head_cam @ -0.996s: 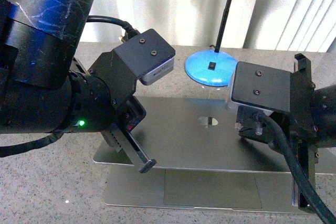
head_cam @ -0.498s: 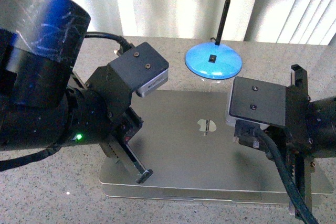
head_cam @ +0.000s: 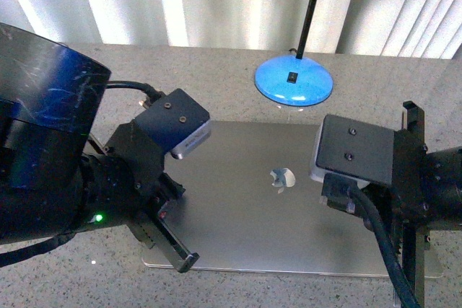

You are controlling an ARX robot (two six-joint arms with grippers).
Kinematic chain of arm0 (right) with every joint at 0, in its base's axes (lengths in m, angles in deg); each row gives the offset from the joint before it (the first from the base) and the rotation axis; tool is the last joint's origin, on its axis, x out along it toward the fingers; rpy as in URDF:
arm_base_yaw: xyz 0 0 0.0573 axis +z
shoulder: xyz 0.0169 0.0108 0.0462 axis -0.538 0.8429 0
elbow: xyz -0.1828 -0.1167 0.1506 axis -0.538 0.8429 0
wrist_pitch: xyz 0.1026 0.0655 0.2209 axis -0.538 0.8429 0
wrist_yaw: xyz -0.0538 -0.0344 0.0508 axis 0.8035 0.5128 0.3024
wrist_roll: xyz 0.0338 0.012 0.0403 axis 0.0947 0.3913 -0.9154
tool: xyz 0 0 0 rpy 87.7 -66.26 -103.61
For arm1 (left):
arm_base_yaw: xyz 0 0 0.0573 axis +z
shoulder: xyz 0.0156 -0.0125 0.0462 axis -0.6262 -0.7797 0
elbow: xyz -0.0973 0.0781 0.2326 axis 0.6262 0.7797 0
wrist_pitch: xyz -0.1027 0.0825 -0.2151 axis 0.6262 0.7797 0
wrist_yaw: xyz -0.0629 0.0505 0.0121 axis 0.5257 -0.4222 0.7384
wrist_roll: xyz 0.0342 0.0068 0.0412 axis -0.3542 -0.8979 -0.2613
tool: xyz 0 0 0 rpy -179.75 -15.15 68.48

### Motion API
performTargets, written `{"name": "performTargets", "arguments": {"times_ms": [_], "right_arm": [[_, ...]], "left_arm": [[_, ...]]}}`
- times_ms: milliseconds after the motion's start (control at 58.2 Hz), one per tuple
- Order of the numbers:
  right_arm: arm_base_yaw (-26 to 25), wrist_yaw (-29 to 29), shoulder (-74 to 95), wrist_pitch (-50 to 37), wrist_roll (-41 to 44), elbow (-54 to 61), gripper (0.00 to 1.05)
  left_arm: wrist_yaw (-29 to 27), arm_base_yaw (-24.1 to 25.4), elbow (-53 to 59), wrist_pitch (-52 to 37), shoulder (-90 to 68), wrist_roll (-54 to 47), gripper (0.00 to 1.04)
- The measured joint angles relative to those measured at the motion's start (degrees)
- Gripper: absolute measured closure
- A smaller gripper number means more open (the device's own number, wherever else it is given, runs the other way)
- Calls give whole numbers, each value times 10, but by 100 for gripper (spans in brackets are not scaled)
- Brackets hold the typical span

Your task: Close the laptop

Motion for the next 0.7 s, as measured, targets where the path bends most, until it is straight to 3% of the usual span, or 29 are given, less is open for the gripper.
{"name": "performTargets", "arguments": {"times_ms": [103,223,309,412,481,549,601,635,704], "right_arm": [[-7,15,-36,-50,-54,0,102],[-27,128,-98,-146,-211,-25,102],[-39,149,-119,-154,-302,-41,89],[-40,150,-117,-154,-341,-37,71],[-30,230,-99,-258,-396,-5,76],[-28,304,-93,-390,-455,49,88],[-39,320,-109,-458,-486,88,97],[-46,320,-124,-477,-495,106,102],[-65,312,-175,-490,-517,150,102]], "left_arm": [[3,26,8,-29,48,39,101],[-64,83,23,-144,140,155,101],[-96,115,19,-176,189,244,86],[-99,122,21,-177,194,282,70],[-95,115,27,-178,181,290,58],[-147,108,54,-254,172,266,67],[-163,114,84,-309,179,252,76],[-167,121,106,-329,194,244,83],[-161,138,153,-339,243,234,101]]}}
